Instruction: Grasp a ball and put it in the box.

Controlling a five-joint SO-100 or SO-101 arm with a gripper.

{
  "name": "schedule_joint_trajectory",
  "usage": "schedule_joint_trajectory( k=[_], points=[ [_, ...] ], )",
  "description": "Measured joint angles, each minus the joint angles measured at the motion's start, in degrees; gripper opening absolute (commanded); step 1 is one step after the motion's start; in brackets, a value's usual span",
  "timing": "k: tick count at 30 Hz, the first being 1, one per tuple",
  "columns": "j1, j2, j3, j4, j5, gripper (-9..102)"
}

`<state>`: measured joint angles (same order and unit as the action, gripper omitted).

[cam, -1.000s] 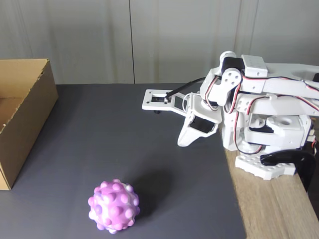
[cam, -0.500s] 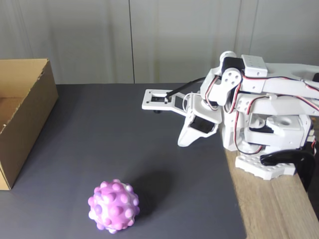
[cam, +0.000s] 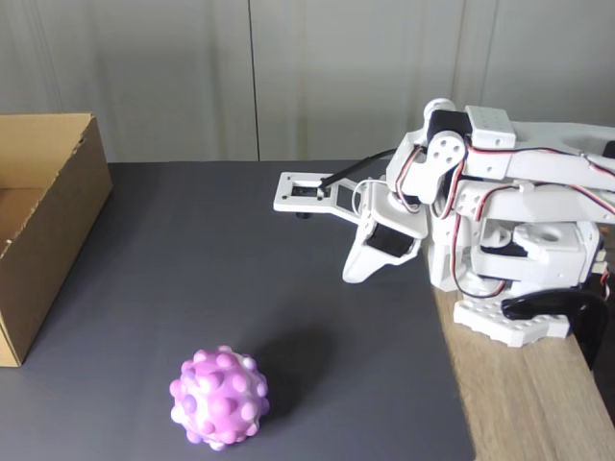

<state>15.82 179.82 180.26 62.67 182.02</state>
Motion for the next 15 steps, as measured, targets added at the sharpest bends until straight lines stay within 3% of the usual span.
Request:
schedule_joint_trajectory(
  k=[15],
  points=[
    [1.14,0.0,-0.09,0.26,-1.32,0]
  ],
)
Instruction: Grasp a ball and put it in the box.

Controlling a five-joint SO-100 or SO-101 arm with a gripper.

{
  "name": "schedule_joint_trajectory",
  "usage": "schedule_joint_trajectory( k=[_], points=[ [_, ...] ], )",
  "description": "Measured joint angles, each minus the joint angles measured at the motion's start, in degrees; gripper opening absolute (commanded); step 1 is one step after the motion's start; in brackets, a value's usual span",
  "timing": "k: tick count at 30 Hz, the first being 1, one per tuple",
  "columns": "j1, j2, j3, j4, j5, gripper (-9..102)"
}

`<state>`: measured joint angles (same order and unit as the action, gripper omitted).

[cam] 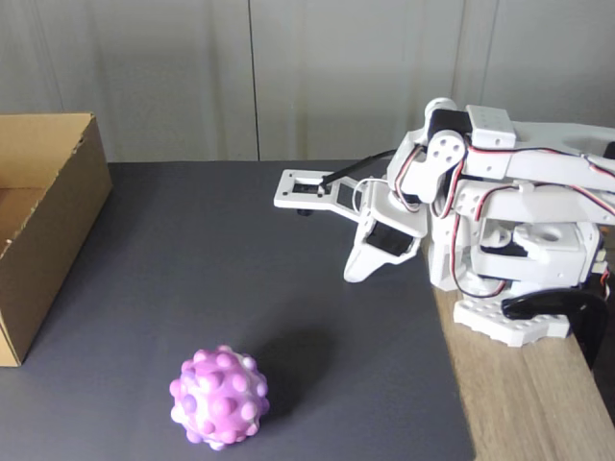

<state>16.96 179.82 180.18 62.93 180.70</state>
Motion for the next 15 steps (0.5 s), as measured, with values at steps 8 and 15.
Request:
schedule_joint_trajectory(
  k=[8,15],
  points=[
    [-2.46,0.0,0.09,-0.79,2.99,0],
    [-4.75,-1.05,-0.62,-5.98,5.36,0]
  ],
)
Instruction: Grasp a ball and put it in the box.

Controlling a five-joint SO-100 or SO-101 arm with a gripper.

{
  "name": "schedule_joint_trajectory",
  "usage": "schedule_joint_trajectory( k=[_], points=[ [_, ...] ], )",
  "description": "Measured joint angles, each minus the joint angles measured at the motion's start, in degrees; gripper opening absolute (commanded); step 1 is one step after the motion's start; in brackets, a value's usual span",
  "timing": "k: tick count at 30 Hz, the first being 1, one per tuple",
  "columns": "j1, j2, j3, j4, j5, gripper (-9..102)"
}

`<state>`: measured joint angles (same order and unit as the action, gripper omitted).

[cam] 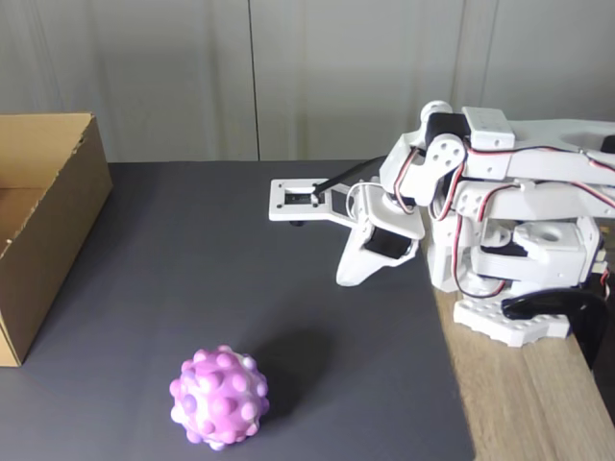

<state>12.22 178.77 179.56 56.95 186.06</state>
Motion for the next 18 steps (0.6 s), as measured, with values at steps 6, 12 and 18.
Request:
schedule_joint_trajectory(
  k=[6,12,18],
  points=[
    [-3.43,0.35,-6.06,0.97,-1.41,0],
    [-9.49,-1.23,-16.44,5.54,-4.39,0],
    [-17.58,-13.62,-30.94,4.75,-7.91,0]
  ],
)
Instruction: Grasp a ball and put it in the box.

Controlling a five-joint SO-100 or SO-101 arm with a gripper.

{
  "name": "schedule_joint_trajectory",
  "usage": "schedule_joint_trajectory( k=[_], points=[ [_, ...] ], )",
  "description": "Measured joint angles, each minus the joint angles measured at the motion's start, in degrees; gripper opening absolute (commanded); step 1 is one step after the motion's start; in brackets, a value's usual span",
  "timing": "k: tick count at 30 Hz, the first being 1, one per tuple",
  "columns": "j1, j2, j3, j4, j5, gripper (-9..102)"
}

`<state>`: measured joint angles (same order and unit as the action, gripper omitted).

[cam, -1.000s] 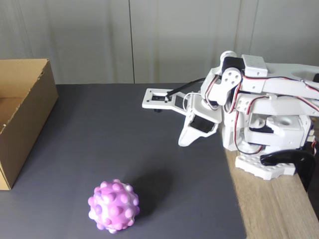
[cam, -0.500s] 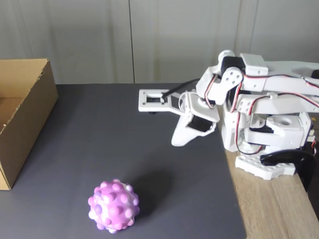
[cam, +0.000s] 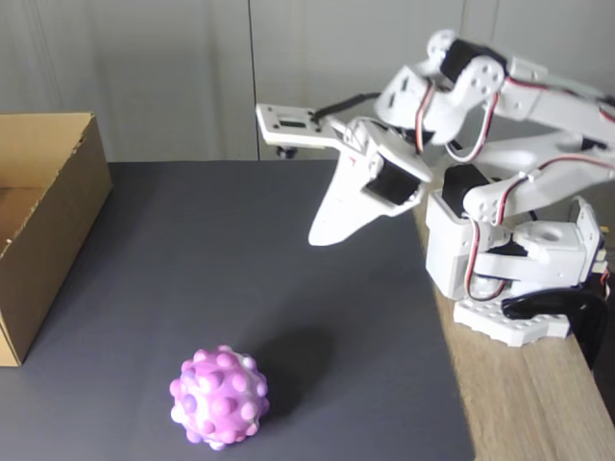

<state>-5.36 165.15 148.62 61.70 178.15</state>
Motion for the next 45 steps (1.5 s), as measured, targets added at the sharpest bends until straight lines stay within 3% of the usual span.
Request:
schedule_joint_trajectory(
  k=[9,27,32,38,45],
  points=[
    [-5.1,-18.54,-12.83,-10.72,-0.18,0],
    [-16.61,-42.19,-17.14,-29.62,-2.99,1],
    [-16.44,-43.59,-18.54,-30.94,-3.34,13],
    [-13.27,-44.47,-18.98,-31.03,-2.9,42],
    [-11.95,-46.14,-18.98,-31.03,-1.41,46]
  ],
)
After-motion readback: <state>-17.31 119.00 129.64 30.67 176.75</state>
